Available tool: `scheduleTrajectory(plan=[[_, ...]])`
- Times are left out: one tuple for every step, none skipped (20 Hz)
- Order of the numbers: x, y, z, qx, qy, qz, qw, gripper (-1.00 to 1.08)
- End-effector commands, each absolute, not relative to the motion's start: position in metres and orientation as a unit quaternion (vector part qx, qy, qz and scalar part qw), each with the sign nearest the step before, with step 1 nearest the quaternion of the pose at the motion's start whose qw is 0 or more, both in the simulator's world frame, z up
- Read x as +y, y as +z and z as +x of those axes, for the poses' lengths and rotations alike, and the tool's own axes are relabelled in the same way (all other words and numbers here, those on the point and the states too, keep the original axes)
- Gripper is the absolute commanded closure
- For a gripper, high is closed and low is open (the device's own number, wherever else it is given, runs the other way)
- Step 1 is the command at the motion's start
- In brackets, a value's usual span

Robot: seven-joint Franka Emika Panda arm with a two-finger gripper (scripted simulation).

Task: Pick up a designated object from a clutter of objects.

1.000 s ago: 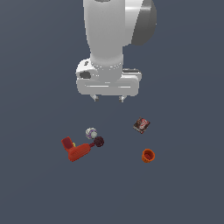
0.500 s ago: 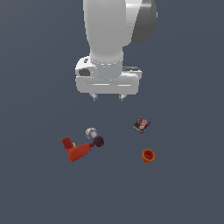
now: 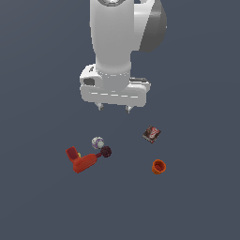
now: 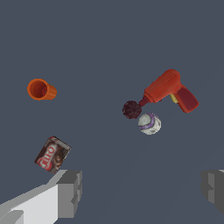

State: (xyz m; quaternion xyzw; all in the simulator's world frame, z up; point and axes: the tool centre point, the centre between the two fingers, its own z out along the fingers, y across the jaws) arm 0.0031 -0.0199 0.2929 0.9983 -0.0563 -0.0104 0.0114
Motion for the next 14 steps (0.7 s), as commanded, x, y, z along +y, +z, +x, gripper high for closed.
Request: scheduleTrajectory(plan=[[-0.023, 0.287, 0.006, -0.071, -0.011, 0.997, 0.018, -1.0], [-0.024, 0.284, 0.008, -0.077, -0.011, 0.997, 0.021, -1.0], [-0.026, 0.281, 0.009, -0.085, -0.012, 0.996, 0.024, -1.0], [-0.028, 0.278, 0.011, -0.093, -0.012, 0.995, 0.028, -1.0], [-0.029, 0.275, 0.013, -0.101, -0.012, 0.994, 0.032, -1.0], [-0.031, 0.271, 0.015, -0.11, -0.012, 0.993, 0.036, -1.0], [-0.033, 0.267, 0.017, -0.119, -0.011, 0.992, 0.041, -1.0], [-0.035, 0.263, 0.019, -0.129, -0.011, 0.991, 0.046, -1.0], [-0.038, 0.259, 0.021, -0.139, -0.011, 0.989, 0.051, -1.0], [-0.04, 0.255, 0.023, -0.149, -0.01, 0.987, 0.056, -1.0], [-0.042, 0.25, 0.025, -0.158, -0.01, 0.985, 0.061, -1.0], [-0.044, 0.246, 0.027, -0.168, -0.009, 0.984, 0.066, -1.0], [-0.046, 0.242, 0.029, -0.178, -0.008, 0.981, 0.071, -1.0], [-0.048, 0.237, 0.031, -0.187, -0.007, 0.979, 0.076, -1.0]])
